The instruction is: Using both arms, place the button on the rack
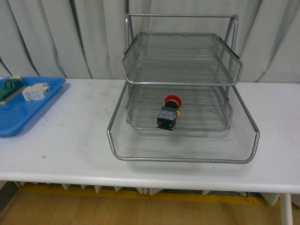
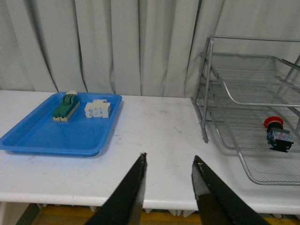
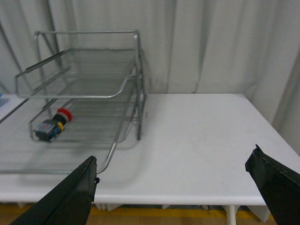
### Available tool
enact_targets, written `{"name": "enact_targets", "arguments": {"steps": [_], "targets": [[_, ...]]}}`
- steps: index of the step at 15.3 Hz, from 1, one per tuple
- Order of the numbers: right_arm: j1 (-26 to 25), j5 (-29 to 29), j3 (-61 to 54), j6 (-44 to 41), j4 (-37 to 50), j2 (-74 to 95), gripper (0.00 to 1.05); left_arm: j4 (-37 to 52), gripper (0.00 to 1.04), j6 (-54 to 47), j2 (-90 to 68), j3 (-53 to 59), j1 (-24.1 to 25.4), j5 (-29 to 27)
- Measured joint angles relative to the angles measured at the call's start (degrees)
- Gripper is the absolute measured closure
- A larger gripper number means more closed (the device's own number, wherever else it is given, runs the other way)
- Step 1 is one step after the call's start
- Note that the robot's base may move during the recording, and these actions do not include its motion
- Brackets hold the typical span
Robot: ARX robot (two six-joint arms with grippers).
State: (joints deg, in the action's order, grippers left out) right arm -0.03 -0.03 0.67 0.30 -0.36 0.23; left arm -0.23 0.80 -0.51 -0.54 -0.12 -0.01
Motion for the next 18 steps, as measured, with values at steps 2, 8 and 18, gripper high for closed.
{"name": "enact_targets", "arguments": {"steps": [2, 8, 18], "targets": [[-7.34, -9.79, 3.74, -2.47, 11.80, 16.06, 0.06, 0.04, 0.49, 0.00, 0.00, 0.00, 0.00, 0.00], [6.38, -9.46, 40.68, 5.14, 19.10, 80.41, 0.14, 0.02, 0.07, -0.15, 0.00, 0.00, 0.00, 0.00], [25.42, -7.76, 48.98, 13.18, -5.88, 94.16, 1.03, 0.02, 0.07, -0.17, 0.00, 0.00, 0.00, 0.00]]}}
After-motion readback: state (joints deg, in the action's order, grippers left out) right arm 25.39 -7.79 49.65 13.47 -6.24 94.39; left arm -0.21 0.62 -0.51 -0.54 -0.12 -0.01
